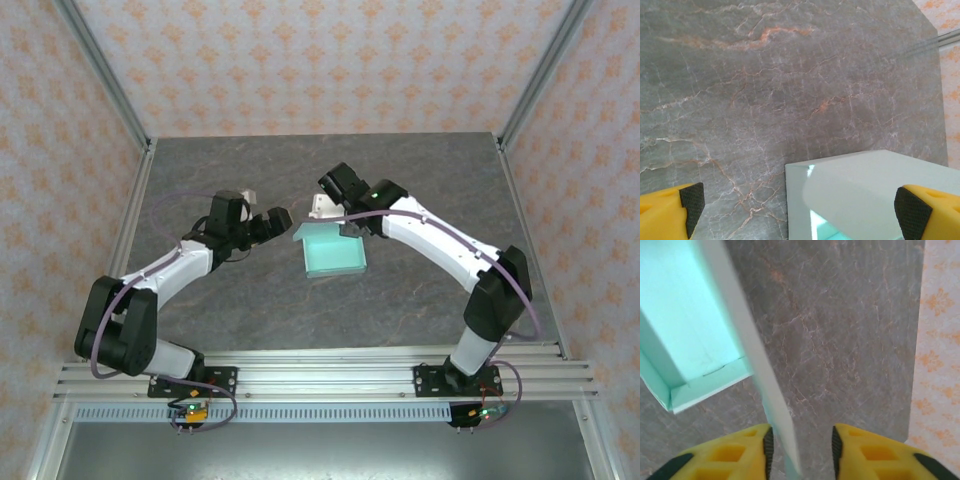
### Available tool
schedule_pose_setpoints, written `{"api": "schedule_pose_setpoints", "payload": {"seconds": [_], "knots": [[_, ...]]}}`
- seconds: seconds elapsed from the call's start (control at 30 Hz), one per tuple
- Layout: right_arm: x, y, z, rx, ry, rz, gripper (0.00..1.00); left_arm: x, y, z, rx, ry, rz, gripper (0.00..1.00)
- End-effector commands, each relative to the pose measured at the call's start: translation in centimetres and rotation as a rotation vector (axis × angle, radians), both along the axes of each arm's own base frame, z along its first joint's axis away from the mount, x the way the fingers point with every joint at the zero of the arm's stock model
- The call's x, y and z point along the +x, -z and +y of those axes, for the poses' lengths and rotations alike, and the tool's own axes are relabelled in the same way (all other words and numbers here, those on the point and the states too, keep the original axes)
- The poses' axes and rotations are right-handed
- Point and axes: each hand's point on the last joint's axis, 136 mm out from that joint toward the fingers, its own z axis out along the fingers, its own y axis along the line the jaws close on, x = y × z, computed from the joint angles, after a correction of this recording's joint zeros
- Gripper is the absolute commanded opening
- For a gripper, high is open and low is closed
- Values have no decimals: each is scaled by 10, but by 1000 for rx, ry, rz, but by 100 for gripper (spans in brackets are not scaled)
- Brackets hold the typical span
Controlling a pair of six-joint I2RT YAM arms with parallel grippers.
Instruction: Fold the paper box
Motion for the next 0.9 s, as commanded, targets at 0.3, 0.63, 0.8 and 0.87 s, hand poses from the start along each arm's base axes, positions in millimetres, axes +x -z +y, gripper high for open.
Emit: {"api": "schedule_pose_setpoints", "payload": {"seconds": [0.3,0.63,0.8,0.87], "knots": [[-6,-54,-49,736,296,65,69,-23,-46,5,-21,31,-95,99],[10,7,-41,917,357,297,74,-44,-67,-28,304,273,-237,99],[28,21,-35,901,370,329,71,-24,-49,-35,425,284,-185,96],[32,25,-32,903,371,353,69,-17,-44,-35,445,281,-168,92]]}}
